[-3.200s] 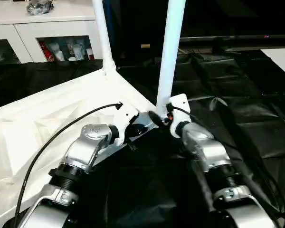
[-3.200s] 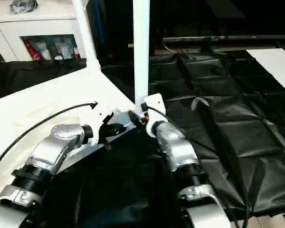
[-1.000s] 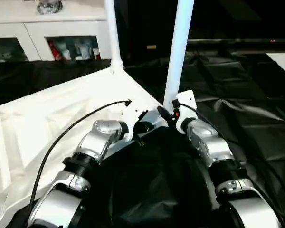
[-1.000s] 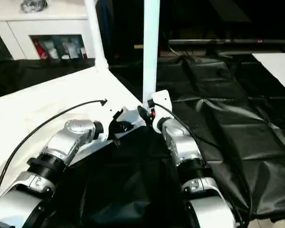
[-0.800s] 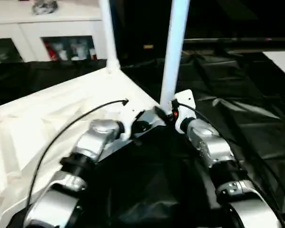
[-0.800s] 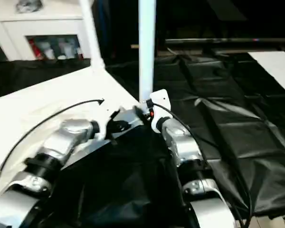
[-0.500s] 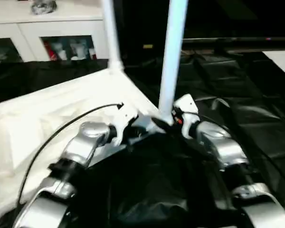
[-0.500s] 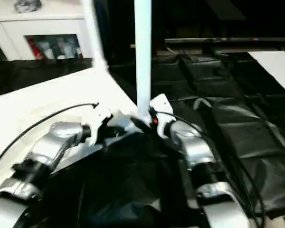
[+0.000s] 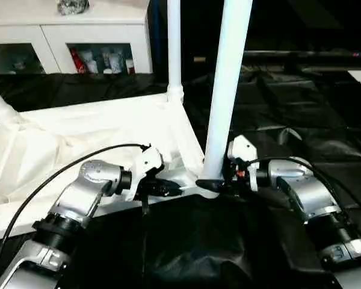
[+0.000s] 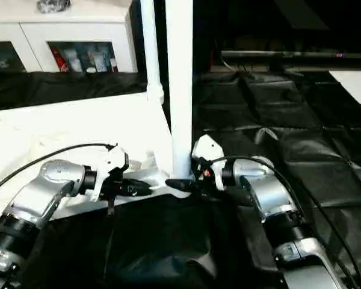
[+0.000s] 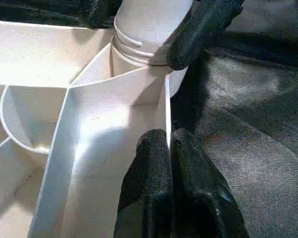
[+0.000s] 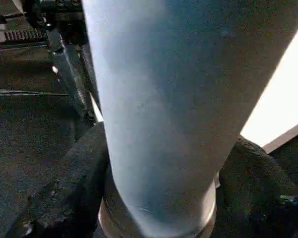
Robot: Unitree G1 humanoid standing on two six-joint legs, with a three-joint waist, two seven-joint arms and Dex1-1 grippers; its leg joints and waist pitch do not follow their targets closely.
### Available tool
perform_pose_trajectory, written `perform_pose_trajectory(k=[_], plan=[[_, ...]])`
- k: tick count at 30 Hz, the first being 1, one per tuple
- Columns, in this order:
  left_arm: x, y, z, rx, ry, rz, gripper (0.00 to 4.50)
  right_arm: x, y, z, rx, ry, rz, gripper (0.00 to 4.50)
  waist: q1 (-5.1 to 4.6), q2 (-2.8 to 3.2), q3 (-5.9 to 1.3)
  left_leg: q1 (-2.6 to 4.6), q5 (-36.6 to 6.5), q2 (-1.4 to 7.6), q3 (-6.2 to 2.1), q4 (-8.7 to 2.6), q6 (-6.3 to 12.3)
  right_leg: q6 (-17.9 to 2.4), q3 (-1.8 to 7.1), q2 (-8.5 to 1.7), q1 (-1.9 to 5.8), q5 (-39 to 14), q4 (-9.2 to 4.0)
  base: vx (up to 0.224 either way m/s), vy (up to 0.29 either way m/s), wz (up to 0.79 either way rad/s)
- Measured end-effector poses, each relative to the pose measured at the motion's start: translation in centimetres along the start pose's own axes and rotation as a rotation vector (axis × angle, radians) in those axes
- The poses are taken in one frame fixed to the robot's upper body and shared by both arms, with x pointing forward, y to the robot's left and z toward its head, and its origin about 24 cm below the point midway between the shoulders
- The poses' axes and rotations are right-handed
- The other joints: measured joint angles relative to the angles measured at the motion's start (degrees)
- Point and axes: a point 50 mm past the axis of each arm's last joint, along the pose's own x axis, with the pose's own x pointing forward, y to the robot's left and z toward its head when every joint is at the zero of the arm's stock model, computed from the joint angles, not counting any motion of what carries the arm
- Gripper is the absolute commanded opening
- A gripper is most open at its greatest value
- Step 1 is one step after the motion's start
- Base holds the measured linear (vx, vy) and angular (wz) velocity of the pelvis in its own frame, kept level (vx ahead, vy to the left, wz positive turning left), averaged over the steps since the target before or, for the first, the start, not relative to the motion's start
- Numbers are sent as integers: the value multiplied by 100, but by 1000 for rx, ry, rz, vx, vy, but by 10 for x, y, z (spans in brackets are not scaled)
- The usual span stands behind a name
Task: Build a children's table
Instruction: Rotate leg to tighten
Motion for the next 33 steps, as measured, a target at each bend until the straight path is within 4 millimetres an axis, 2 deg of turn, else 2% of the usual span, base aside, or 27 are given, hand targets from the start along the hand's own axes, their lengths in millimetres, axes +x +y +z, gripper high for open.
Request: perform_pose_trajectory(k=[4, 11, 15, 20, 23, 27, 29, 32, 33], plan=[[-1, -1, 0, -1, 6, -1, 0, 1, 1, -1, 3, 3, 18, 271, -4, 0, 0, -1, 0, 0, 0, 0, 0, 0, -1, 0, -1, 0, -1, 0, 0, 0], [3, -1, -3, -18, 5, 17, 0, 7, 5, -5, 58, -26, -19, 262, -9, -1, 0, 0, 0, 1, 0, 0, 0, 1, -1, 0, -1, 0, -2, 0, 0, 0], [10, 9, 1, -39, -10, 116, 0, 19, -3, -8, 145, -84, -199, 258, -45, -5, 0, 3, 1, 1, 0, 0, -2, 0, 1, 0, -2, 0, -2, 0, 0, 0], [25, 23, 9, -84, -19, 245, 0, 35, -17, -5, 260, -131, -437, 256, -182, -5, 0, 5, 2, 0, 0, 1, -4, -2, 2, 0, -1, 1, -4, 0, 0, 0], [40, 31, 18, -103, -25, 325, 0, 43, -27, -2, 305, -130, -602, 256, -196, -3, 0, 4, 2, 0, 0, 1, -5, -5, 1, 0, -1, 3, -2, 0, 0, 0], [43, 34, 21, -104, -31, 355, 0, 49, -30, 2, 308, -134, -678, 256, -193, 0, -2, 3, 2, 0, 0, -2, -4, -2, -1, 0, -3, 1, -5, 0, 0, 0], [43, 34, 21, -102, -34, 354, 0, 49, -30, 2, 305, -138, -678, 308, -190, 1, -2, -1, 1, 0, 0, -14, -2, -1, -3, 0, -4, 1, -17, 0, 0, 0], [42, 34, 21, -100, -34, 348, 0, 49, -29, 3, 303, -140, -652, 327, -189, 1, -2, -2, 1, 0, 0, -15, -1, -1, -5, 0, -5, 1, -18, 0, 0, 0], [41, 34, 21, -100, -32, 346, 0, 49, -29, 3, 302, -140, -646, 357, -189, 1, -2, -2, 1, 0, 0, -15, -1, -1, -4, 0, -5, 1, -18, 0, 0, 0]])
